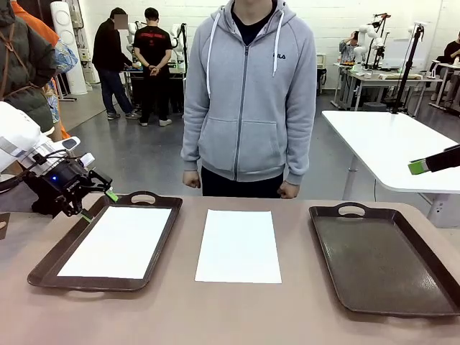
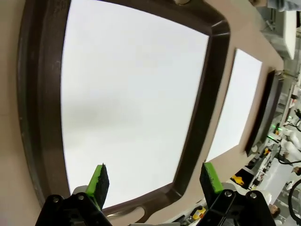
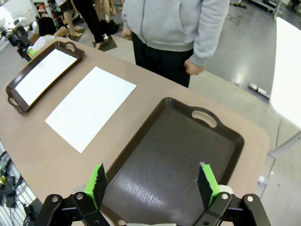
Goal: Sort the A4 documents.
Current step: Place the A4 Paper in the designated Handle tray, then receive the A4 Paper.
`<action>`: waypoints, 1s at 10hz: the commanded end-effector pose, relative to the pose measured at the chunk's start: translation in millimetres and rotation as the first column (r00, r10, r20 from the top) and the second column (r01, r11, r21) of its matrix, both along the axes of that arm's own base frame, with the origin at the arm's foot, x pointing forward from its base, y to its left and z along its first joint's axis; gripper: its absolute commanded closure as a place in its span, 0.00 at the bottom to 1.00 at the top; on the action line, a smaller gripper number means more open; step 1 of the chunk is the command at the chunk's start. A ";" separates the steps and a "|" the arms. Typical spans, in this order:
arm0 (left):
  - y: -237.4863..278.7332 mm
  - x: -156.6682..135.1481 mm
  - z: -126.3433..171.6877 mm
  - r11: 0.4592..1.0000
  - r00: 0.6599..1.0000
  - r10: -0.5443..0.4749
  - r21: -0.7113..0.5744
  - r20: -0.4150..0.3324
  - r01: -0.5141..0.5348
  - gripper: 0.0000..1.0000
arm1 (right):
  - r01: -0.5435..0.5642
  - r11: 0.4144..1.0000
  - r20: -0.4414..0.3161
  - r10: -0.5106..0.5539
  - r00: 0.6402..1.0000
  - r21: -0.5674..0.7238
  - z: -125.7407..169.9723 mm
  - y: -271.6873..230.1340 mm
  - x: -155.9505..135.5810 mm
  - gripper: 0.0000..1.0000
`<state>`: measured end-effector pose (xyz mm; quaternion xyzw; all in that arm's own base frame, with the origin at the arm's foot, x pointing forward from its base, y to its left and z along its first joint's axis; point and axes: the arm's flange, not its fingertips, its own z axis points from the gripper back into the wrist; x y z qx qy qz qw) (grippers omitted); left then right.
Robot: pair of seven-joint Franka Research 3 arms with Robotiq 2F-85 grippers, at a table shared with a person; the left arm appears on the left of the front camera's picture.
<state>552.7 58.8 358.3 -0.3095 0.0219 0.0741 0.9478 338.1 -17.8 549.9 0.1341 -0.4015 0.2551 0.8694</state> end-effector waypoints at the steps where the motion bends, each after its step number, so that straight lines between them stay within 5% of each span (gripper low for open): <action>1: 5.6 1.2 -5.9 0.997 1.000 -0.023 0.072 -0.001 0.024 0.00 | -0.005 1.000 -0.002 0.005 1.000 0.005 -1.3 0.7 1.1 0.00; 10: 5.8 0.3 -7.5 0.998 1.000 -0.027 0.060 -0.007 0.027 0.00 | -0.005 1.000 -0.002 0.005 1.000 0.005 -1.3 0.7 1.1 0.00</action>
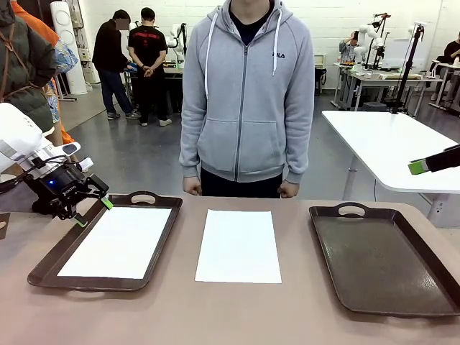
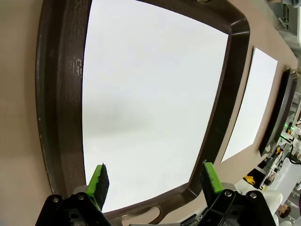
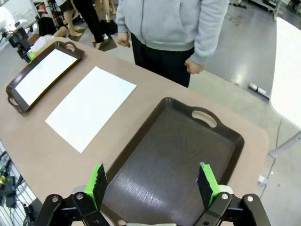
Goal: Sort the A4 documents.
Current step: Receive the A4 Paper.
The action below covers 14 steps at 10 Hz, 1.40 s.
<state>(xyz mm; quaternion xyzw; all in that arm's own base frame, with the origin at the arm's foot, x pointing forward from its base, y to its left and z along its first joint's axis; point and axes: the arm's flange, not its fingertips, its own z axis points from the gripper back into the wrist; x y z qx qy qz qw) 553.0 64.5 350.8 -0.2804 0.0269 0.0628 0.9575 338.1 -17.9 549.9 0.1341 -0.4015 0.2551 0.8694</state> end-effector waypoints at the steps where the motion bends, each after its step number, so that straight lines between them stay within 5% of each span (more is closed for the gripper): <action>1: -25.9 10.1 1.1 0.989 0.997 -0.077 0.121 -0.017 0.079 0.00 | -0.005 1.000 -0.002 0.005 1.000 0.005 -1.4 0.7 1.1 0.00; 3: -69.6 15.4 33.1 0.952 0.982 -0.179 0.262 0.058 0.158 0.00 | -0.005 1.000 -0.002 0.005 1.000 0.005 -1.4 0.7 1.1 0.00; 5: -87.0 -5.9 82.6 0.921 0.919 -0.309 0.317 0.244 0.226 0.00 | -0.005 1.000 -0.002 0.005 1.000 0.005 -1.4 0.7 1.1 0.00; 9: -78.4 -68.6 160.9 0.865 0.687 -0.488 0.194 0.539 0.462 0.00 | -0.005 1.000 -0.002 0.005 1.000 0.005 -1.4 0.7 1.1 0.00; 11: -55.8 -92.4 174.0 0.818 0.585 -0.472 0.081 0.659 0.569 0.00 | -0.005 1.000 -0.002 0.005 1.000 0.005 -1.4 0.7 1.1 0.00; 14: -43.5 -141.0 210.5 0.919 0.570 -0.382 0.235 0.728 0.317 0.00 | -0.005 1.000 -0.002 0.005 1.000 0.005 -1.4 0.7 1.1 0.00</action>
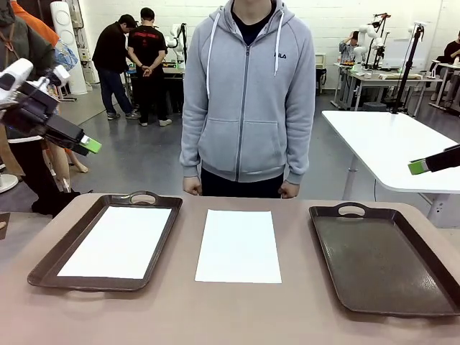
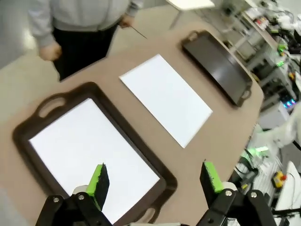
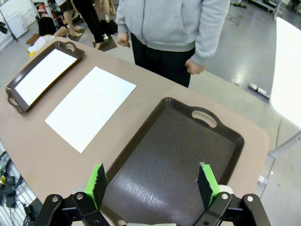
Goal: Sort the A4 documents.
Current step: Receive the A4 Paper.
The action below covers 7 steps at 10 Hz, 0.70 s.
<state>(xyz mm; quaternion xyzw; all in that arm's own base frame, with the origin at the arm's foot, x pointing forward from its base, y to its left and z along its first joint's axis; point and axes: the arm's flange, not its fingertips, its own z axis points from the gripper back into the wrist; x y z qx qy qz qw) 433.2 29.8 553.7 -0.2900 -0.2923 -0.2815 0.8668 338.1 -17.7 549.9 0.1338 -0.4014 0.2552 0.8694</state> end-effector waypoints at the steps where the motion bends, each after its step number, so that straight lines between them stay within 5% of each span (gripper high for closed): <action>1: -9.1 -35.6 17.6 0.977 0.974 0.171 0.099 0.147 -0.186 0.00 | -0.005 1.000 -0.002 0.005 1.000 0.005 -1.4 0.5 1.1 0.00; 3: -12.6 -48.7 22.2 0.965 0.958 0.213 0.114 0.192 -0.237 0.00 | -0.005 1.000 -0.002 0.005 1.000 0.005 -1.4 0.5 1.1 0.00; 7: -13.1 -42.4 16.2 0.976 0.974 0.191 0.081 0.125 -0.202 0.00 | -0.005 1.000 -0.002 0.005 1.000 0.005 -1.4 0.5 1.1 0.00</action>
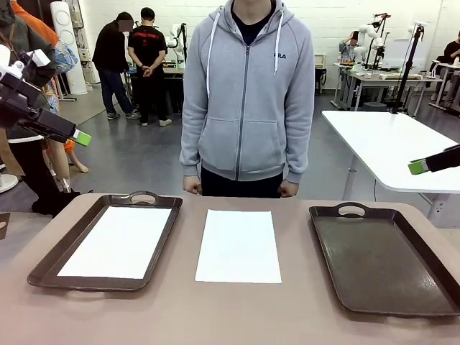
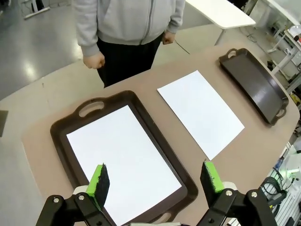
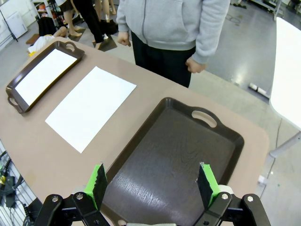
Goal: Sort the A4 documents.
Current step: Receive the A4 Paper.
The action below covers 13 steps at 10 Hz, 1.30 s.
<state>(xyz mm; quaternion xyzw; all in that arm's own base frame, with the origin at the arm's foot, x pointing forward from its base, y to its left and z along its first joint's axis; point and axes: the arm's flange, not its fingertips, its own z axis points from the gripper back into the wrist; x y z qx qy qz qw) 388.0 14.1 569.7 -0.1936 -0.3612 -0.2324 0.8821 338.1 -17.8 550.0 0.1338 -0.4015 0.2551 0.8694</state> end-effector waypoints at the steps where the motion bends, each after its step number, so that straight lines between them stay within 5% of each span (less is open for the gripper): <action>1: 2.9 5.3 -0.3 1.000 1.000 0.009 -0.024 -0.026 -0.009 0.00 | -0.005 1.000 -0.002 0.005 1.000 0.005 -1.4 0.6 1.1 0.00; 13: 4.3 5.8 -4.3 1.000 1.000 -0.005 -0.028 -0.015 0.004 0.00 | -0.005 1.000 -0.002 0.005 1.000 0.005 -1.4 0.6 1.1 0.00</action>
